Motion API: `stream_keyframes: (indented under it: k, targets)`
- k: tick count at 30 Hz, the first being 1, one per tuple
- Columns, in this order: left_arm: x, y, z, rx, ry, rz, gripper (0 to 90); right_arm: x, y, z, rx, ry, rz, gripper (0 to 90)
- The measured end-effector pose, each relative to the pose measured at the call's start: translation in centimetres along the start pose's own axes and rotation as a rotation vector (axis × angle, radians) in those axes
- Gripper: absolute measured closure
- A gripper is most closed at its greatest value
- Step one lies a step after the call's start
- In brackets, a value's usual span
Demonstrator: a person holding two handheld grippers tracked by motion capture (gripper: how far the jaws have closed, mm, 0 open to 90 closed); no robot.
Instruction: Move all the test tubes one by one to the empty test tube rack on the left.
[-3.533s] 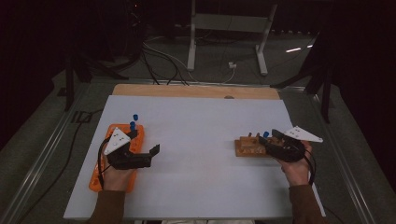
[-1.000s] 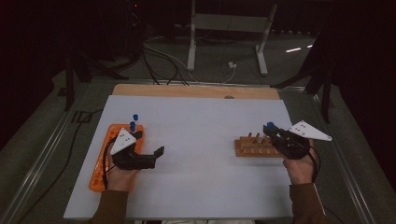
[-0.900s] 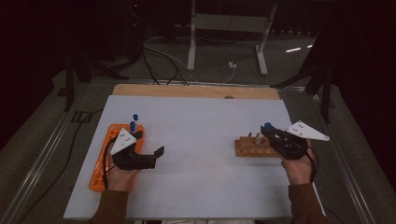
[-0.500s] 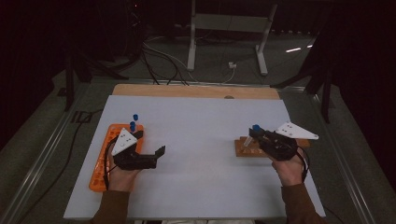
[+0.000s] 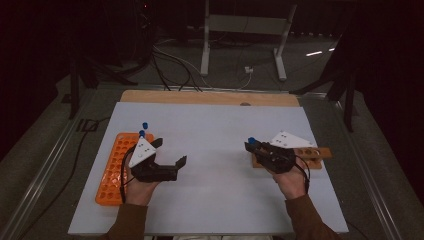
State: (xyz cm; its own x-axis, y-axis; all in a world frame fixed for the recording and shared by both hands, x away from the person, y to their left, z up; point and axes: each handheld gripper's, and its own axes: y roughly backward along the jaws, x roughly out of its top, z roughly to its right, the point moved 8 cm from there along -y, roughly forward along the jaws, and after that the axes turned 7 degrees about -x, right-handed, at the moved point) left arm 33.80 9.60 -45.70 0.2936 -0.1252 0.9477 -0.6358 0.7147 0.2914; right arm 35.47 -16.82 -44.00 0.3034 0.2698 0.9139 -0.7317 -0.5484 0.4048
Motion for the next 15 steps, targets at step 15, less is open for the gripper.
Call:
stream_keyframes:
  k: [15]
  targets:
    - [-0.1, -1.6, 1.6, -0.038, -0.019, -0.022, 2.9, 0.9, -3.2, -4.7, 0.094, 0.027, -0.03, 76.4]
